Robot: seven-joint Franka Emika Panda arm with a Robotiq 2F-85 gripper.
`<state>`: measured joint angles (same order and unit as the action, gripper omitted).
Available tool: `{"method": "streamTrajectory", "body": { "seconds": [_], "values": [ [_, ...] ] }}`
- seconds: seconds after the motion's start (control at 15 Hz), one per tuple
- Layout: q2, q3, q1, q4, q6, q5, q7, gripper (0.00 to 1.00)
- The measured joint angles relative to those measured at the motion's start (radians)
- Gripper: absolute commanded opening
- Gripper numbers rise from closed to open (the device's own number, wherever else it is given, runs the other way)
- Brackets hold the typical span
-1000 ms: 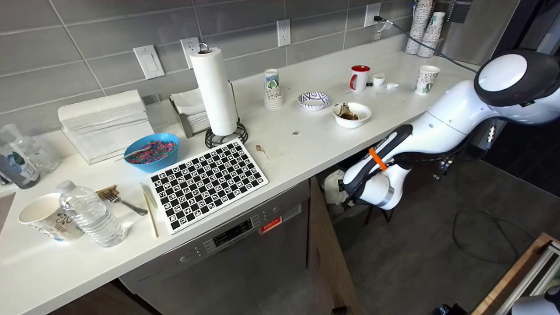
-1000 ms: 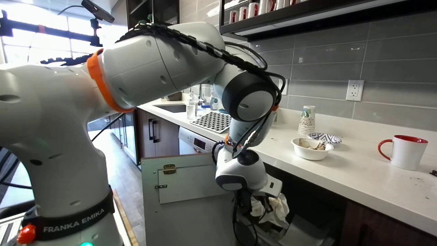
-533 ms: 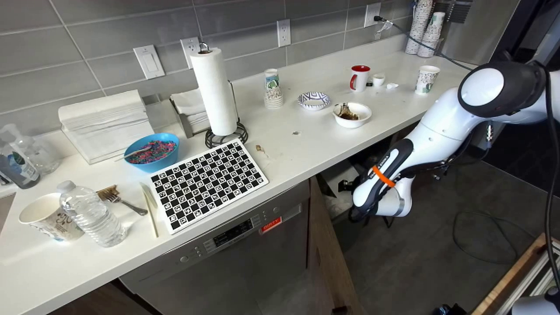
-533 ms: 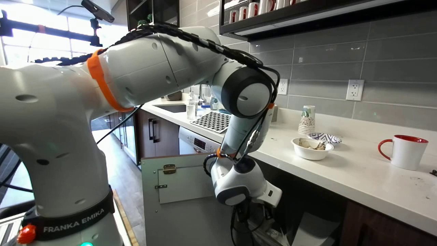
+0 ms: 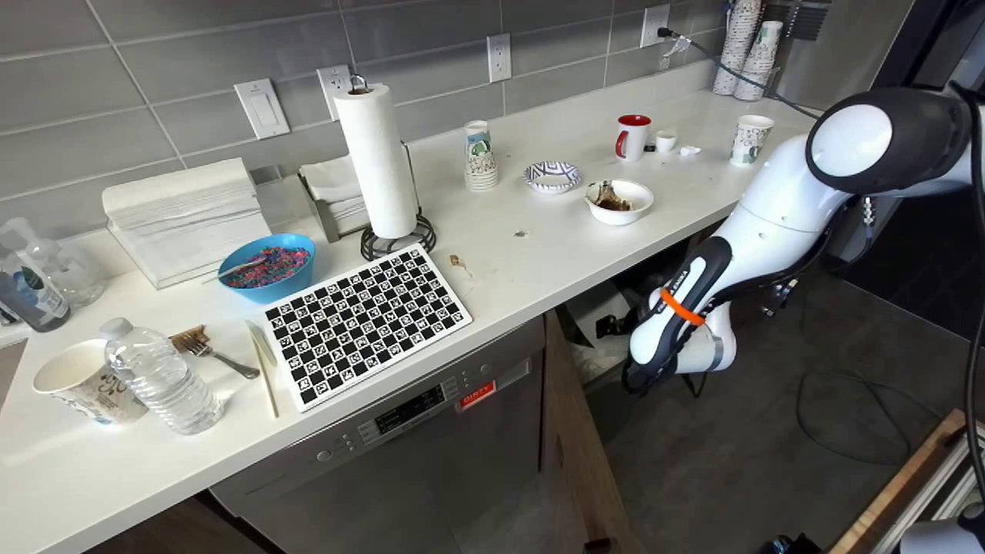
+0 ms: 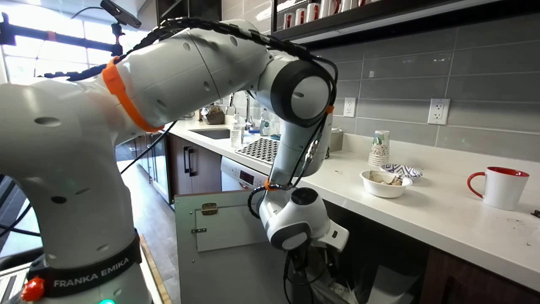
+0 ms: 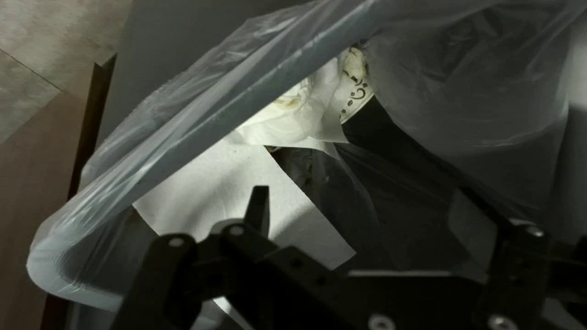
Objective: Put the paper towel into the bin
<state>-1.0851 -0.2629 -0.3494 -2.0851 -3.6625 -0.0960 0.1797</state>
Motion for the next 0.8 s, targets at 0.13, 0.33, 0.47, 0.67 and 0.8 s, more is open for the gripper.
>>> {"method": "streamTrajectory", "body": {
  "seconds": [0.13,0.33,0.47,0.67,0.8],
  "values": [
    [0.063,0.026,0.012,-0.042,0.106,0.013,-0.010,1.00],
    [0.153,0.041,0.016,-0.103,0.268,0.040,-0.042,1.00],
    [0.207,0.042,0.019,-0.137,0.374,0.048,-0.076,1.00],
    [0.282,0.051,0.044,-0.179,0.528,0.049,-0.136,1.00],
    [0.343,0.085,0.094,-0.207,0.631,0.049,-0.171,1.00]
  ]
}}
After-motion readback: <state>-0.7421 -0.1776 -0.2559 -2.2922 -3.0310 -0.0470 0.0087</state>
